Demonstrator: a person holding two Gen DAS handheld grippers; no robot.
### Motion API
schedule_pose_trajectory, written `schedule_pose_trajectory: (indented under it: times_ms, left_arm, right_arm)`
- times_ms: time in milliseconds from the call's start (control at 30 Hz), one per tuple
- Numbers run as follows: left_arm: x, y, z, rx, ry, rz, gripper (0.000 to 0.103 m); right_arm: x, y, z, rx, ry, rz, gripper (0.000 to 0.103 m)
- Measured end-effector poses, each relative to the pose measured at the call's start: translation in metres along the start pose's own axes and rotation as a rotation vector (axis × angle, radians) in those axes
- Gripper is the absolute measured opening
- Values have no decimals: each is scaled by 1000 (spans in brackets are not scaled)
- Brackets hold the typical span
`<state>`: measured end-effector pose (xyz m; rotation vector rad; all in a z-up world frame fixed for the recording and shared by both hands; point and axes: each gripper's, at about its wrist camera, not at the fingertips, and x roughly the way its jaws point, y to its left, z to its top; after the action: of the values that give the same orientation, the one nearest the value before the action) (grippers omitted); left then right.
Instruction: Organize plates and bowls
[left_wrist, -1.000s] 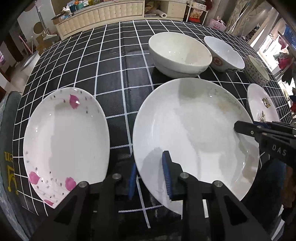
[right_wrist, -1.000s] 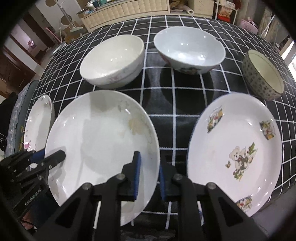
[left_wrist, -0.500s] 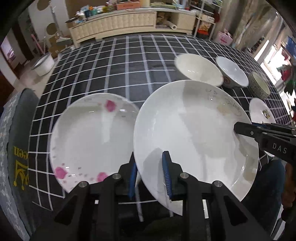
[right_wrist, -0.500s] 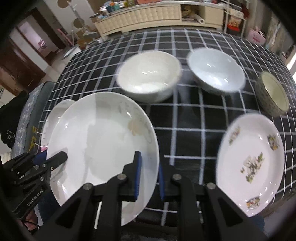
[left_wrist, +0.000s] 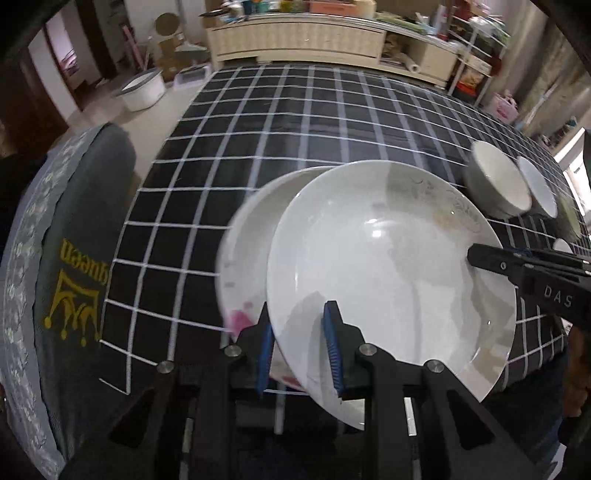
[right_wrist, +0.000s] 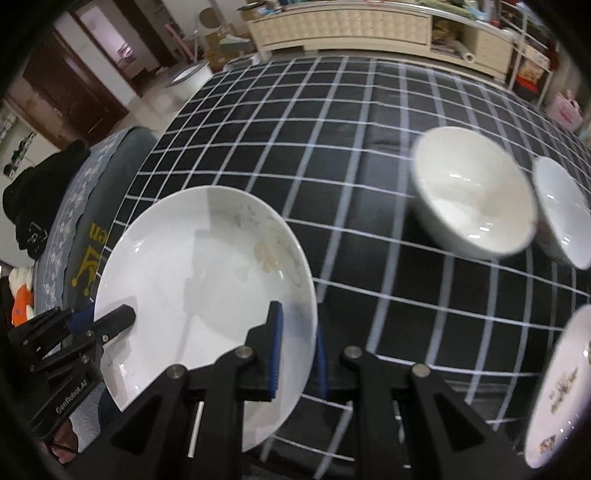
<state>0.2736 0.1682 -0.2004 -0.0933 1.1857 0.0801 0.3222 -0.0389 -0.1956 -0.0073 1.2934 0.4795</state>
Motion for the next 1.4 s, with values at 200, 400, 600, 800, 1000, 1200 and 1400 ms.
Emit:
schedule_pose_trajectory:
  times_ms: [200, 400, 600, 800, 1000, 1200, 1400]
  left_arm:
    - [11, 25, 2, -38, 9, 8, 23]
    - [25, 39, 2, -64, 22, -6, 23]
    - [34, 43, 1, -79, 27, -18, 23]
    - [38, 45, 6, -86, 31, -33, 23]
    - [37, 44, 7, -100, 28, -25, 23]
    - [35, 42, 5, -96, 38, -20, 23]
    - [34, 43, 4, -90, 37, -20, 22]
  right_arm:
    - [15, 25, 9, -39, 4, -4, 20]
    - [24, 31, 9, -57, 32, -2, 20]
    - [29, 34, 9, -61, 27, -18, 19]
    - [31, 34, 15, -47, 26, -6, 19]
    - [28, 30, 12, -16, 17, 0, 19]
    - [26, 29, 11, 0, 7, -5, 19]
    - [27, 30, 13, 0, 24, -15, 19]
